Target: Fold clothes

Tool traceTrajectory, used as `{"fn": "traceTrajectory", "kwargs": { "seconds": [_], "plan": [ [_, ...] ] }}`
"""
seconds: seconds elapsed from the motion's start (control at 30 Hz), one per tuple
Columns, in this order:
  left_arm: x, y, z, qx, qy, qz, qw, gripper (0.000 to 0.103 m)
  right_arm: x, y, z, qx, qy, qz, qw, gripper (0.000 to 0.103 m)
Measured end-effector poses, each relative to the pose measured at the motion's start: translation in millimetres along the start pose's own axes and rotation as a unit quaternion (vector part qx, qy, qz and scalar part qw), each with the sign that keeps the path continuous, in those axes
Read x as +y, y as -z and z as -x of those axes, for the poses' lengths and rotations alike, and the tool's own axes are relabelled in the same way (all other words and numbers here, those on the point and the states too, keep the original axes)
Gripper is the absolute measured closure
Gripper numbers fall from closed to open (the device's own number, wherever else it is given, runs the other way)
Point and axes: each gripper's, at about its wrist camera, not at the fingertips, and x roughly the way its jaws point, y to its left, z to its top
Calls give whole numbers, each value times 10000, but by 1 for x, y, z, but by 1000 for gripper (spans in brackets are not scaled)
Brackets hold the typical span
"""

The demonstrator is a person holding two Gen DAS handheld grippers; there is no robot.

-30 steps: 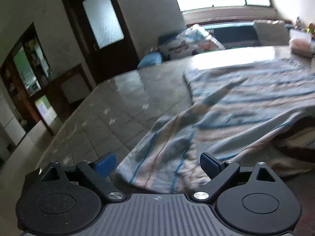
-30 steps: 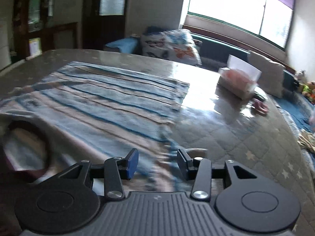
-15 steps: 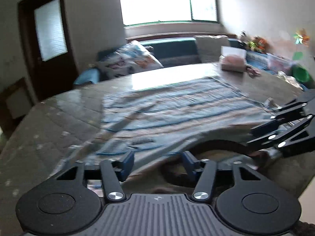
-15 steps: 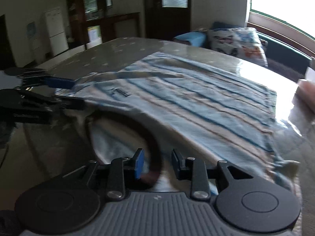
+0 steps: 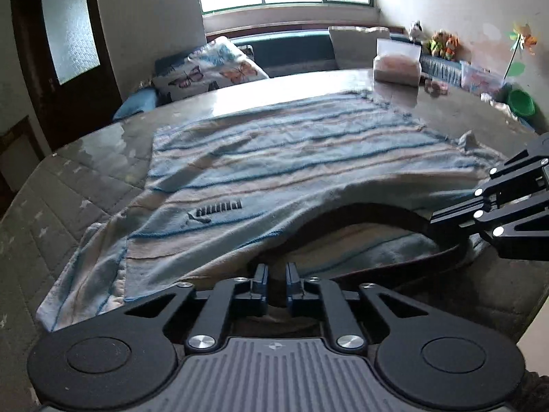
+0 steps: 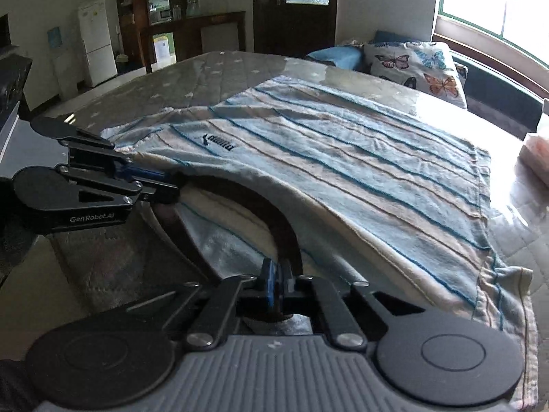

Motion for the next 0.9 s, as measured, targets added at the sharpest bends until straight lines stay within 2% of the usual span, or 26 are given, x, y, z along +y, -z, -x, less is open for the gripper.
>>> {"fn": "traceTrajectory", "kwargs": {
  "seconds": [0.2,0.27,0.3,0.4,0.57,0.63,0.7,0.73,0.77,0.9],
  "plan": [
    [7,9,46,-510,253,-20,9984,96,2,3,30,-306,-123,-47,9994,102],
    [9,15,54,-502,395,-44,9979,96,4,6,38,-278,-263,-49,9993,102],
    [10,18,56,-474,442,-60,9979,101,6,9,40,-226,-320,-1,9992,102],
    [12,21,57,-387,449,-114,9982,100,10,13,42,-127,-388,72,9991,100],
    [11,12,58,-534,302,-153,9980,97,6,0,36,-248,-137,20,9996,90],
    [8,9,51,-527,284,-189,9980,93,6,-4,28,-209,-75,13,9998,83],
    [5,6,41,-474,292,-224,9982,76,6,-7,16,-71,-19,57,10000,82],
    [3,7,36,-432,305,-251,9983,71,7,-6,9,7,-6,76,10000,81],
    [1,7,31,-393,324,-281,9983,68,8,-4,4,80,14,93,9999,81],
    [-3,11,15,-232,394,-367,9983,68,8,2,-5,255,122,93,9996,83]
  ]
}}
